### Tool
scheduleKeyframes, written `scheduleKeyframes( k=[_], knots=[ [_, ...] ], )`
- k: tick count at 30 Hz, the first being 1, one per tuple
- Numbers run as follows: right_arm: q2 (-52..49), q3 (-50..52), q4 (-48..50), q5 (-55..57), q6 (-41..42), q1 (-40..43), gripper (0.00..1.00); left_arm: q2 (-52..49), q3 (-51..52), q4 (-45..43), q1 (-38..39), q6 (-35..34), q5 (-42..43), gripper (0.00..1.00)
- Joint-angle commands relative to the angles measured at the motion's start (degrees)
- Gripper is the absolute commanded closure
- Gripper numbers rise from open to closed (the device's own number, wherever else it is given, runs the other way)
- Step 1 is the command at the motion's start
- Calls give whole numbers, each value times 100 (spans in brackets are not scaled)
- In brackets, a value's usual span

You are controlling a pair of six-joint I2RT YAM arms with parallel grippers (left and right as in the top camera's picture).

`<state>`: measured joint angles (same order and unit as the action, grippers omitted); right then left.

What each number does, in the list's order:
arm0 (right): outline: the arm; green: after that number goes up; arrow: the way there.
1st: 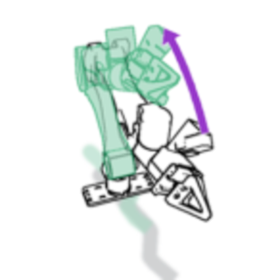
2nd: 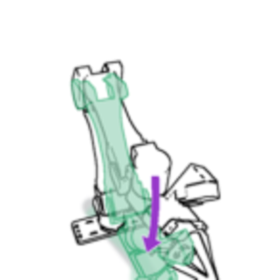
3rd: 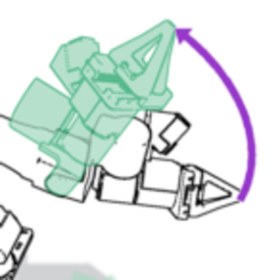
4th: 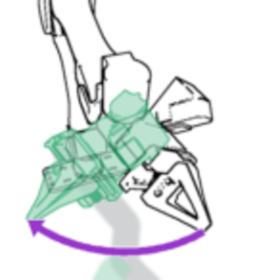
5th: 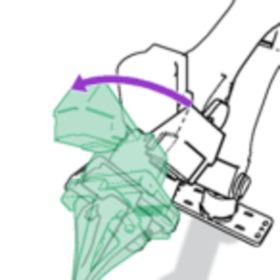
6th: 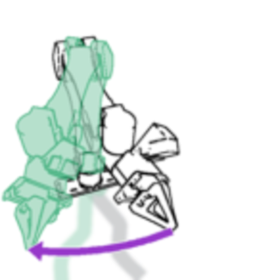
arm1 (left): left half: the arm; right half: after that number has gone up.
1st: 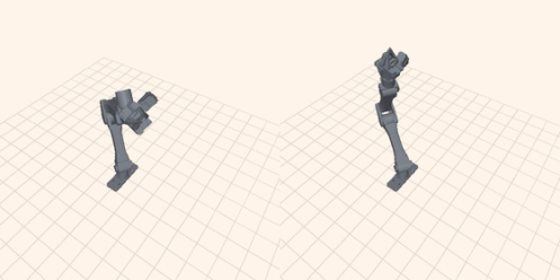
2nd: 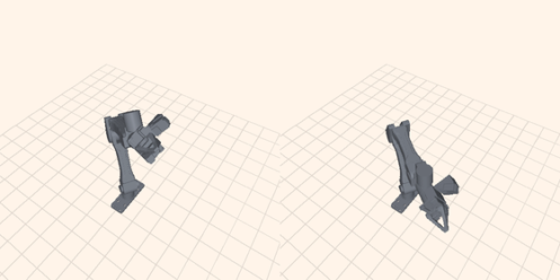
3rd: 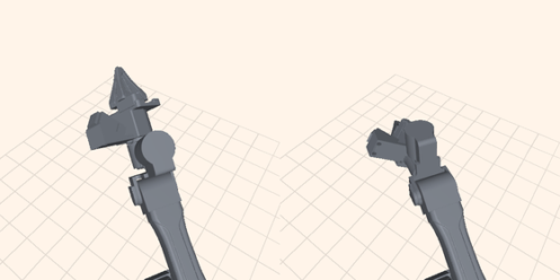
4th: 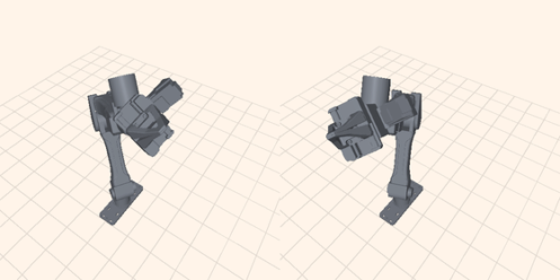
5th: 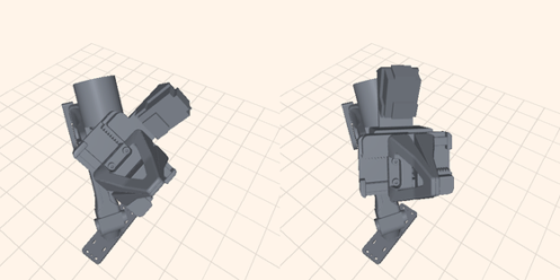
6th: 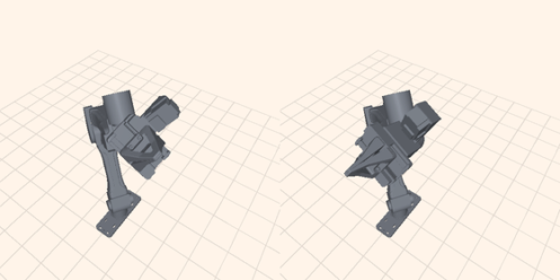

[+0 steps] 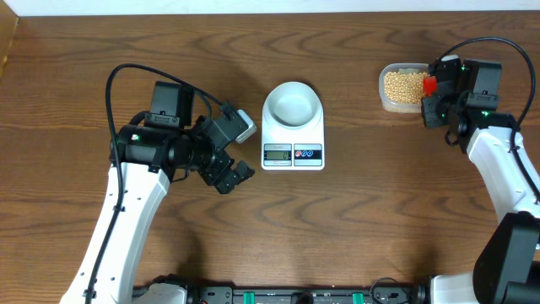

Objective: Scoop item into bowl and weigh 50g on scale

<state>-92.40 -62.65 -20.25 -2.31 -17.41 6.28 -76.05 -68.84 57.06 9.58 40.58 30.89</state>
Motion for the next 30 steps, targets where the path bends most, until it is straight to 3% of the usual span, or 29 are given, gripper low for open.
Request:
scheduleKeyframes(
  k=[1,14,30],
  knots=[
    [13,-96,-28,28,-92,-37,99,83,-76,33,-26,76,-55,2],
    [11,-96,144,203,-459,-37,99,83,-79,33,-26,76,-55,2],
    [-396,-96,138,-304,-195,-136,99,83,-79,33,-26,76,-55,2]
  ],
)
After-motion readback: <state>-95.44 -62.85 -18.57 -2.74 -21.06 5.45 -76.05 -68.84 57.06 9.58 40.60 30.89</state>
